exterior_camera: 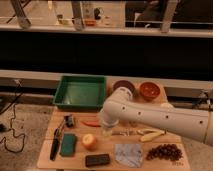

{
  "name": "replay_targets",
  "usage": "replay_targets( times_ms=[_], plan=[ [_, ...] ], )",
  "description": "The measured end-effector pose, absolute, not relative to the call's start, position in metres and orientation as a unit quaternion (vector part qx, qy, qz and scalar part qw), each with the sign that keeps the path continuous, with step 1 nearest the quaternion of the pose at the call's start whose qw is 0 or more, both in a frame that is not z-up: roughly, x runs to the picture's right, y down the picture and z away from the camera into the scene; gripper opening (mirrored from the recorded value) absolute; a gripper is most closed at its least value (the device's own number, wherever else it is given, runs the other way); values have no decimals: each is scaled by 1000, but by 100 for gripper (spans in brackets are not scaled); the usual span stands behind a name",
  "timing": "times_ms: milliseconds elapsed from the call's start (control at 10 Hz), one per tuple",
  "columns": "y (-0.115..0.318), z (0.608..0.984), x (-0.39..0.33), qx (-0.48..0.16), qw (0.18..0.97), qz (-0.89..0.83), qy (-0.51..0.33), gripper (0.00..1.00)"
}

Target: Place pepper in purple bowl

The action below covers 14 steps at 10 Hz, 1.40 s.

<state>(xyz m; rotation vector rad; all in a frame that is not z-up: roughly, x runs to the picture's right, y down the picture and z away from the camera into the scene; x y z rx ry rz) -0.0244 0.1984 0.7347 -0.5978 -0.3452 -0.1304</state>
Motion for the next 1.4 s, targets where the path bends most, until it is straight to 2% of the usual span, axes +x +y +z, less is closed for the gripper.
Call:
replay_targets(
  times_ms=[700, 900, 1400],
  plan=[
    [180, 754, -69, -270, 943, -96, -171, 80],
    [170, 768, -70, -264, 945, -98, -166, 80],
    [175, 801, -70, -274, 944, -97, -154, 80]
  ],
)
